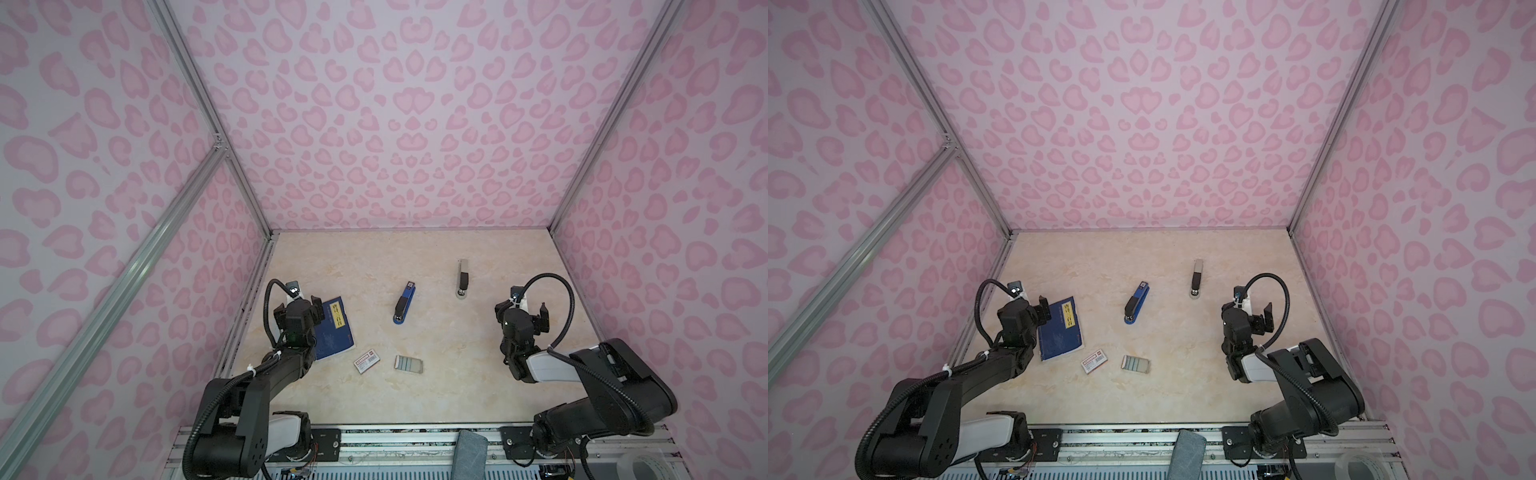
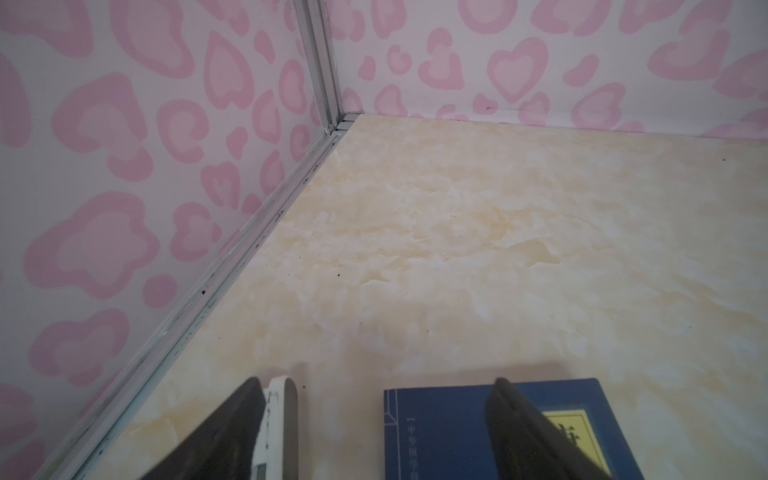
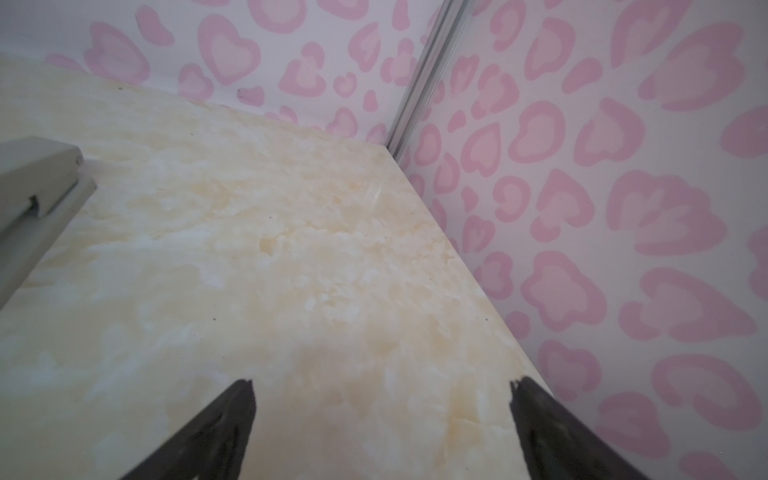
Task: Load the staples into the stapler
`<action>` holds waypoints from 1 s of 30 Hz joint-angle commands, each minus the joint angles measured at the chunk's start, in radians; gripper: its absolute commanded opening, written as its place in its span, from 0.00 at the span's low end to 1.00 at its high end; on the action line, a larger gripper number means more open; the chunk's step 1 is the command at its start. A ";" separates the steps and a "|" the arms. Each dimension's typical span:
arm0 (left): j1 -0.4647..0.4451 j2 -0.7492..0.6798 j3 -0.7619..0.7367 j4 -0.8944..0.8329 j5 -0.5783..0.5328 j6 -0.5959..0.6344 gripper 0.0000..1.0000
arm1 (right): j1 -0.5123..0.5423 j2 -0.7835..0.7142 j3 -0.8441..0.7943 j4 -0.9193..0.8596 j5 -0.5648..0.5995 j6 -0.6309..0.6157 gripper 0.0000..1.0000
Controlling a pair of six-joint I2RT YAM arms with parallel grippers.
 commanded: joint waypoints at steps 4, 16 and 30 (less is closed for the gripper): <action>-0.002 0.129 -0.116 0.479 0.105 0.065 0.85 | -0.067 0.040 -0.023 0.207 -0.145 0.045 0.99; 0.031 0.152 -0.014 0.313 0.078 0.009 0.97 | -0.221 0.080 0.036 0.084 -0.347 0.180 0.99; 0.042 0.164 0.006 0.286 0.100 0.003 0.97 | -0.185 0.083 0.021 0.120 -0.270 0.162 0.99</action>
